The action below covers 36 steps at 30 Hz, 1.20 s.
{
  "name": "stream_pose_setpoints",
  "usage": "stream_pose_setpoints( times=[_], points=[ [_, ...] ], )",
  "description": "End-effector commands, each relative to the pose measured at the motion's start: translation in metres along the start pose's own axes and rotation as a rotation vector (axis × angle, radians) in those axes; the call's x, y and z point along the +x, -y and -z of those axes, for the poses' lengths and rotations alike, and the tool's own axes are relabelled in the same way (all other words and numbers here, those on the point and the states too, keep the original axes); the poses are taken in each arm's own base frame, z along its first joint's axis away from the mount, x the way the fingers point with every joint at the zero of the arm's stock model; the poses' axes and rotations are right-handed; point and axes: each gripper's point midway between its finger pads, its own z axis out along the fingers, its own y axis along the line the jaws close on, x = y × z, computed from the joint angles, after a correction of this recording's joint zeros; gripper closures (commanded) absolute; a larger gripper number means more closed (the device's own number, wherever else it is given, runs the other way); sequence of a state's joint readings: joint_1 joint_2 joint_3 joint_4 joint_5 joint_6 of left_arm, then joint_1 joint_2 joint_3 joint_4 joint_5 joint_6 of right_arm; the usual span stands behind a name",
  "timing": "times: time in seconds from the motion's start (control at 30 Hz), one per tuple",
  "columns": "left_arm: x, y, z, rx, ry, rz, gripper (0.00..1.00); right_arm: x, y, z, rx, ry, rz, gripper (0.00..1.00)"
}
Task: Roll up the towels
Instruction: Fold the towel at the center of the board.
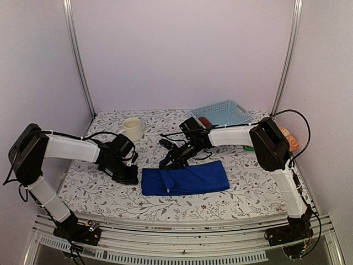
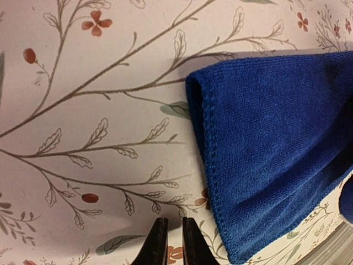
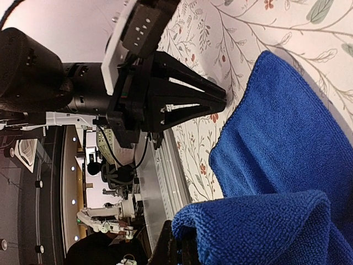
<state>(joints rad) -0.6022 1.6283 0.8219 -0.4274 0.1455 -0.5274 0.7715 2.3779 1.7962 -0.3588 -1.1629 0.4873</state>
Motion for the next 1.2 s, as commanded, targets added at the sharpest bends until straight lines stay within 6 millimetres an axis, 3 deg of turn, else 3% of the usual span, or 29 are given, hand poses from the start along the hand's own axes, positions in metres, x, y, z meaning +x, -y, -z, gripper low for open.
stream_pose_setpoints(
  times=[0.0,0.33,0.6,0.9,1.07,1.17],
  points=[
    [0.004,0.005,0.000,0.028,0.016,0.003,0.89,-0.004,0.009,-0.016,-0.003,-0.011,-0.001,0.98],
    [0.014,0.003,-0.005,0.053,0.015,0.010,0.90,-0.026,0.016,-0.032,0.025,0.024,0.066,0.97],
    [0.015,0.003,-0.006,0.061,0.020,0.012,0.90,-0.027,0.017,-0.047,0.002,0.016,0.045,0.98],
    [0.016,0.001,-0.008,0.054,0.023,0.006,0.90,-0.014,0.002,-0.054,-0.096,-0.029,0.000,0.98],
    [0.017,0.000,-0.008,0.052,0.020,0.006,0.90,-0.018,-0.022,-0.047,-0.145,-0.022,-0.007,0.98],
    [0.017,0.000,-0.007,0.050,0.020,0.008,0.90,-0.019,-0.021,-0.048,-0.142,-0.018,-0.018,0.98]
  ],
)
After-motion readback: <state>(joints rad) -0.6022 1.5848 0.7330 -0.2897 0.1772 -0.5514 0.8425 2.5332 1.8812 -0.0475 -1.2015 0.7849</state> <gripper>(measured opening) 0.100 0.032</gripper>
